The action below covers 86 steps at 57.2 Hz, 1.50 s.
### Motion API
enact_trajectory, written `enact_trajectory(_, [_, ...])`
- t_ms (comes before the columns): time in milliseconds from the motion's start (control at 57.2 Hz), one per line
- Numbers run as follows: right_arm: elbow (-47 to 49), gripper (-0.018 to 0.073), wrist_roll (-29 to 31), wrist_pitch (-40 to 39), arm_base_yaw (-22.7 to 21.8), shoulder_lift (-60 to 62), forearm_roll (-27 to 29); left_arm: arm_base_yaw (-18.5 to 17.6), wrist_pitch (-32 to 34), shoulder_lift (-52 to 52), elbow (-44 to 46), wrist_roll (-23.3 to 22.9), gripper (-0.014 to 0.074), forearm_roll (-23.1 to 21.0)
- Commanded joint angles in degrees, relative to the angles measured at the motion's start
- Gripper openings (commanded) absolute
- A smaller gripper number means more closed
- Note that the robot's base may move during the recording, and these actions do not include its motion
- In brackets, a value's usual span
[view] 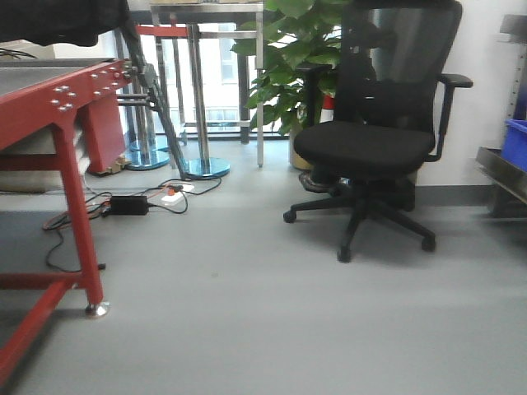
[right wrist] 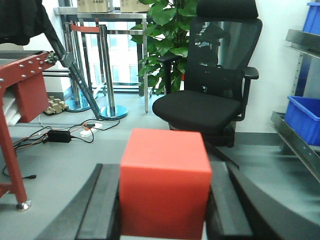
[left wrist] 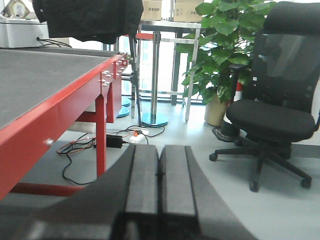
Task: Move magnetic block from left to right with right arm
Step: 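Drive the base past the office chair toward the other table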
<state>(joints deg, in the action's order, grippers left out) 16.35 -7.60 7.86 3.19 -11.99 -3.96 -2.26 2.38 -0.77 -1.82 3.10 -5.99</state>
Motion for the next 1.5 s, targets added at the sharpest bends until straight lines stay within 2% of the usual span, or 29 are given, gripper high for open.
enact_trajectory(0, [1.81,0.0293,0.30,-4.77,-0.45,-0.85,-0.56,-0.21,5.15,-0.31,-0.44,-0.12,-0.0126,-0.27])
enact_trajectory(1486, [1.81,0.0293,0.30,-4.77,-0.45,-0.85,-0.56,-0.21,5.15,-0.31,-0.44,-0.12,-0.0126,-0.27])
